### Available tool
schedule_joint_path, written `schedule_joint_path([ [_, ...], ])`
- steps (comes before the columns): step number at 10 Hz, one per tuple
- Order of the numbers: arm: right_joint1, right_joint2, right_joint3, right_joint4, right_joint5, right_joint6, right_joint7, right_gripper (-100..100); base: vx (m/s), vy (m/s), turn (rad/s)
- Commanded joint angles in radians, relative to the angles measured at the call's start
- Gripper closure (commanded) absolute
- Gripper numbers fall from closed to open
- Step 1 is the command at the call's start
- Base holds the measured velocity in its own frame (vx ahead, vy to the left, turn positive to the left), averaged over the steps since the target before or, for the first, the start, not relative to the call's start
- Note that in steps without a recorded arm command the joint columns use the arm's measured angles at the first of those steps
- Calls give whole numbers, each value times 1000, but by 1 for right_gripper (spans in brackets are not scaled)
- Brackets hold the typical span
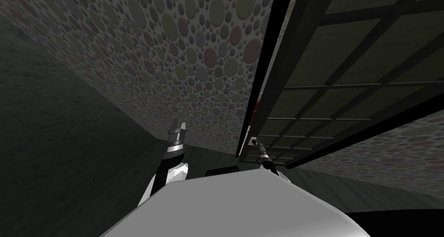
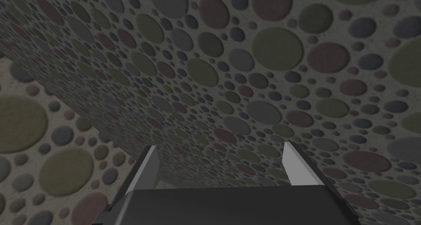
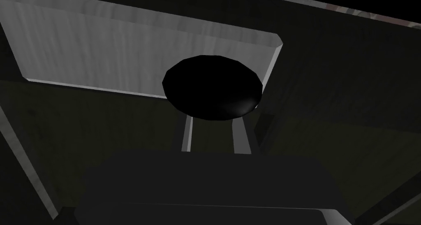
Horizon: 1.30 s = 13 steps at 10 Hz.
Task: Pull the door open
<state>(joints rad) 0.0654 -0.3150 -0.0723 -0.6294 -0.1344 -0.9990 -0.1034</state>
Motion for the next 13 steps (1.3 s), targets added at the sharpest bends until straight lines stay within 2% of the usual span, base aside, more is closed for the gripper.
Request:
schedule_joint_path([
  [1, -12, 9, 14, 7, -2, -7, -28, 100, -29, -11, 26],
  [6, -26, 9, 46, 9, -57, 5, -175, 100, -41, -17, 47],
  [8, -26, 9, 46, 9, -57, 5, -194, 100, -27, -9, 25],
  [10, -33, 8, 62, 11, -85, 11, -264, 100, -34, -16, 49],
  [11, -20, 4, 53, 4, -97, 33, -278, -100, -46, -43, 14],
  [13, -23, 8, 60, -1, -114, 37, -327, -100, -59, 4, 32],
])
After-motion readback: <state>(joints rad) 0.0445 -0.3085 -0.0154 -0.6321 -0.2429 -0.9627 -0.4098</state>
